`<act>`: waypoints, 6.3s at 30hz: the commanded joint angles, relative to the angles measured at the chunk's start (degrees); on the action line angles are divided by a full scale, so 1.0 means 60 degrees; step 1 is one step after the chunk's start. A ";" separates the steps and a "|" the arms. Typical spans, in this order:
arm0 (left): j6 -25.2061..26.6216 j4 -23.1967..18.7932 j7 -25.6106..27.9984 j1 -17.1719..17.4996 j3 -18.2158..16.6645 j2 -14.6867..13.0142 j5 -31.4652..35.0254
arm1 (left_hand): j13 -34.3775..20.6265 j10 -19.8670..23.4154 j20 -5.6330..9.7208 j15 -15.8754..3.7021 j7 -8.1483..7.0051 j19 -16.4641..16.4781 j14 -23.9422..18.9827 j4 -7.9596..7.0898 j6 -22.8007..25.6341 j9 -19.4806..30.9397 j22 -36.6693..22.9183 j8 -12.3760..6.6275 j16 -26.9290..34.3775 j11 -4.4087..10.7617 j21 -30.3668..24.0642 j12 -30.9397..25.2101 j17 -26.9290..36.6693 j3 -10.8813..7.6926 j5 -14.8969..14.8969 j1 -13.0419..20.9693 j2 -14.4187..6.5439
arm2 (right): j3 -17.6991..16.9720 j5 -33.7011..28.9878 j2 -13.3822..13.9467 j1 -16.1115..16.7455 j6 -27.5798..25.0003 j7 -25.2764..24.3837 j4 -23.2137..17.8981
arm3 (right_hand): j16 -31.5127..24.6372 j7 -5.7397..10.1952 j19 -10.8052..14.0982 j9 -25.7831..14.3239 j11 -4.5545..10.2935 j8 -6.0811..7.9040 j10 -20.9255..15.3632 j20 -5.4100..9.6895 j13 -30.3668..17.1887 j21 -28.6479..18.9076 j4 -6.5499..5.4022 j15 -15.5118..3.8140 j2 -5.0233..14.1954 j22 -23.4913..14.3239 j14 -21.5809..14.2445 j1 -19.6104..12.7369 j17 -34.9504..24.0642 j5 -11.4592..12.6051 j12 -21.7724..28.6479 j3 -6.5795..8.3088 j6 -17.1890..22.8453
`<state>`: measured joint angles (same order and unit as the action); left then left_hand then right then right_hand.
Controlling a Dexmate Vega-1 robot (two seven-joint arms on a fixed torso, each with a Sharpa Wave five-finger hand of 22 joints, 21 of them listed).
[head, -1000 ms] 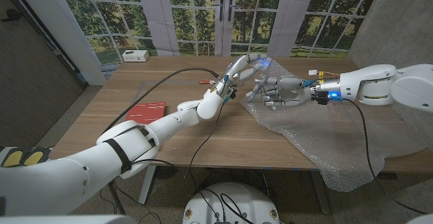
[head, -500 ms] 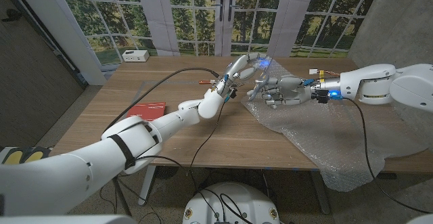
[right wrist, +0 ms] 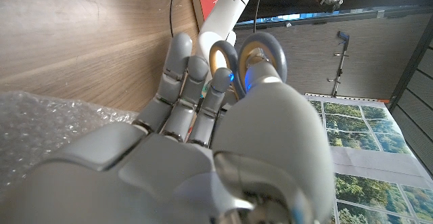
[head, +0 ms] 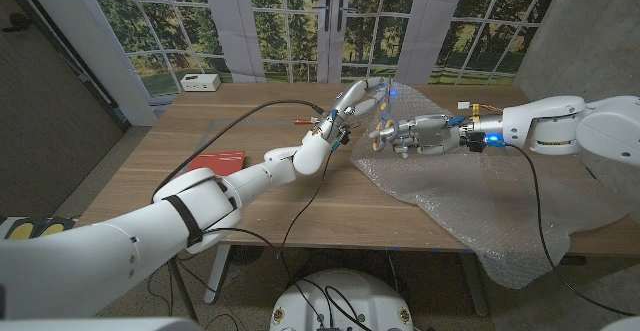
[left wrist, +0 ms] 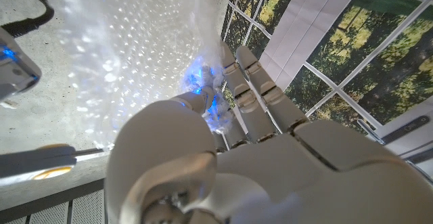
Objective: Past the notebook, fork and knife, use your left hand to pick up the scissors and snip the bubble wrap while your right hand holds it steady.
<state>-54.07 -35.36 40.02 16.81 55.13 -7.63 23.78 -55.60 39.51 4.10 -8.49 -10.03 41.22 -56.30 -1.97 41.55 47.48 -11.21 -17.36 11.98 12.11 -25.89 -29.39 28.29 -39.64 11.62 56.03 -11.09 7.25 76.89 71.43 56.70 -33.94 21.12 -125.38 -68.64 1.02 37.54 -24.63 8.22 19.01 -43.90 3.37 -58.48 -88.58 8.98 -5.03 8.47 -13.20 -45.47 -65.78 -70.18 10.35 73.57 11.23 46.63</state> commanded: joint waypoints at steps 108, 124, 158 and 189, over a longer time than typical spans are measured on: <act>0.0728 -0.1701 -0.0454 0.1016 -0.0746 -0.0713 0.0011 | -0.0044 0.0134 0.0239 -0.0803 -0.0051 -0.0204 -0.0105 0.0153 0.0229 -0.0037 0.0003 0.0172 -0.0017 -0.0009 -0.0421 0.0073 0.0131 -0.0027 -0.0067 -0.0144 -0.0006 | -0.0880 0.0029 -0.0339 0.1204 0.0527 -0.0813 -0.0618 | -0.0492 -0.0424 0.0586 0.0182 0.0317 -0.1451 -0.0459 0.1105 -0.0026 -0.0035 -0.0787 -0.1202 -0.2157 -0.0138 -0.0429 0.2616 -0.0062 0.0435 -0.0065 -0.0476 -0.0767; 0.0783 -0.2070 -0.0408 0.1254 -0.0945 -0.0863 0.0051 | -0.0050 0.0139 0.0231 -0.0807 -0.0042 -0.0243 -0.0094 0.0166 0.0263 -0.0079 0.0005 0.0203 -0.0022 -0.0006 -0.0468 0.0090 0.0136 -0.0031 -0.0066 -0.0160 -0.0001 | -0.1274 0.0000 -0.0394 0.1580 0.0503 -0.0949 -0.0692 | -0.0661 -0.0511 0.0671 0.0681 0.0280 -0.1441 -0.0490 0.1104 -0.0120 -0.0005 -0.0885 -0.1201 -0.2122 -0.0152 -0.0417 0.2772 -0.0063 0.0585 -0.0034 -0.0622 -0.0959; 0.0445 -0.1298 -0.0254 0.0951 -0.0786 -0.0572 0.0029 | -0.0036 0.0154 0.0253 -0.0802 -0.0061 -0.0259 -0.0086 0.0177 0.0325 -0.0101 0.0013 0.0225 -0.0024 -0.0007 -0.0595 0.0150 0.0139 -0.0037 -0.0063 -0.0203 0.0000 | -0.1121 0.0042 -0.0537 0.1281 0.0318 -0.1901 -0.0858 | -0.1327 0.0459 0.0315 0.0425 0.0488 -0.0450 -0.0794 0.1459 -0.1156 -0.0162 -0.0012 -0.1231 -0.0440 -0.1259 -0.0669 0.0120 -0.0089 0.0028 0.0619 0.0679 0.1629; 0.0651 -0.1102 -0.0317 0.0887 -0.0522 -0.0446 -0.0083 | -0.0069 0.0176 0.0271 -0.0803 -0.0070 -0.0273 -0.0102 0.0200 0.0317 -0.0099 0.0019 0.0253 -0.0021 -0.0005 -0.0699 0.0164 0.0132 -0.0038 -0.0061 -0.0225 0.0000 | -0.2341 -0.0268 -0.0853 0.2236 0.0480 -0.1671 -0.0777 | -0.1427 0.0459 0.0348 0.0130 0.0501 -0.0584 -0.0912 0.1460 -0.1295 -0.0136 -0.0087 -0.1231 -0.0406 -0.1551 -0.0693 0.0084 -0.0089 -0.0021 0.0675 0.0769 0.1745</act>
<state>-50.75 -41.82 38.48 22.13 51.54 -10.41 23.54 -55.85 40.06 3.59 -8.49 -10.31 39.67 -56.30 -0.94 42.84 46.69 -10.92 -16.03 11.98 12.07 -29.50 -28.07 28.80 -39.72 10.98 55.11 -11.09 -4.22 76.01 67.16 68.29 -30.93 10.59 -130.19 -76.98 3.78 39.60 -23.58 10.74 15.69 -49.12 3.77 -66.04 -89.42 8.59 -6.13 3.18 -22.21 -49.03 -62.31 -70.42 10.13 77.38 15.37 52.42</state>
